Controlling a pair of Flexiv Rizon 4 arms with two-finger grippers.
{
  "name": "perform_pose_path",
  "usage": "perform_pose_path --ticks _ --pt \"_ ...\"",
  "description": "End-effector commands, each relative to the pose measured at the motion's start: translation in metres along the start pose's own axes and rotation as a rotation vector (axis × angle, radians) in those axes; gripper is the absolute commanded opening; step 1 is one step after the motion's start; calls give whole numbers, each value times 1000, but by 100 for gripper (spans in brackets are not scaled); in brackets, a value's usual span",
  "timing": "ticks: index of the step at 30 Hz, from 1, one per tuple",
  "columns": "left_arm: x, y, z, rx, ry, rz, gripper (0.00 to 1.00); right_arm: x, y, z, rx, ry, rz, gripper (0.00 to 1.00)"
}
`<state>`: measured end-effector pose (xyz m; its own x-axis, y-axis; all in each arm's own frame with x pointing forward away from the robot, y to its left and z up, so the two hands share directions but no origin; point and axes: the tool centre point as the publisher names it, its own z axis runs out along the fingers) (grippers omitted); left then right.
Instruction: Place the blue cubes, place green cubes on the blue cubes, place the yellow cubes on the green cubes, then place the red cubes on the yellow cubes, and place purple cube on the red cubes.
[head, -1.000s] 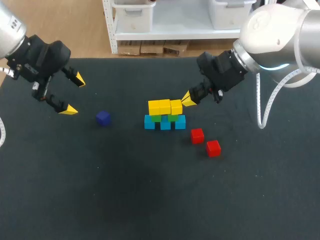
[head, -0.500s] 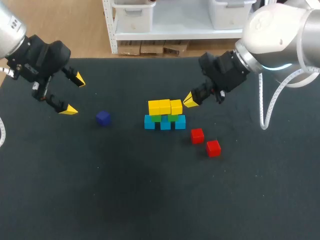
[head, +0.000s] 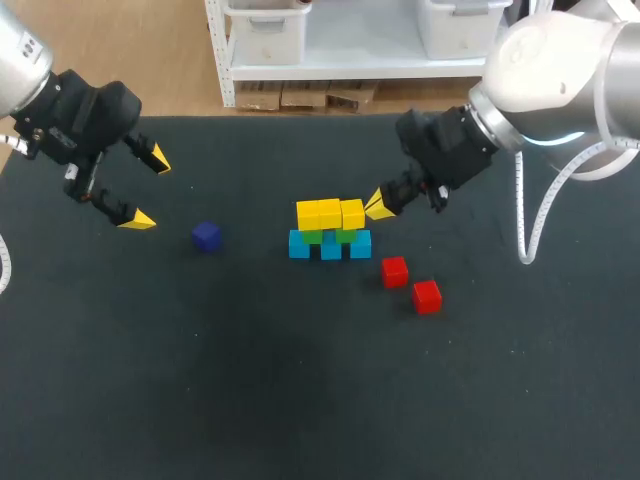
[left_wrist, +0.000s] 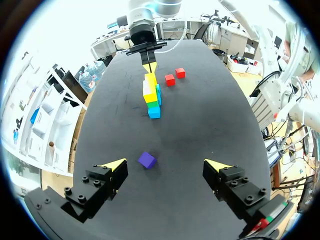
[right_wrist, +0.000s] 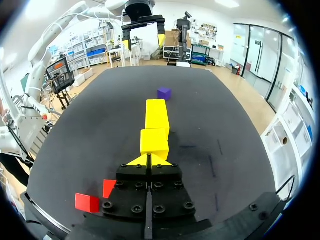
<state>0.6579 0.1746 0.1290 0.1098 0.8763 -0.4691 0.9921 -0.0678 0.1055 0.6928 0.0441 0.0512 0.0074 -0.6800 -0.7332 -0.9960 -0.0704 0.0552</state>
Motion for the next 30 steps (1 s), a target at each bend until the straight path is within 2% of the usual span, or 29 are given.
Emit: perform_pose_path --ticks 1,24,30 --pt "1 1 1 1 -3 4 100 0 0 0 2 -2 -1 0" --pt "1 1 1 1 -3 4 100 0 0 0 1 -2 -3 0" --pt "1 1 1 1 -3 4 100 3 -1 -9 12 8 3 0"
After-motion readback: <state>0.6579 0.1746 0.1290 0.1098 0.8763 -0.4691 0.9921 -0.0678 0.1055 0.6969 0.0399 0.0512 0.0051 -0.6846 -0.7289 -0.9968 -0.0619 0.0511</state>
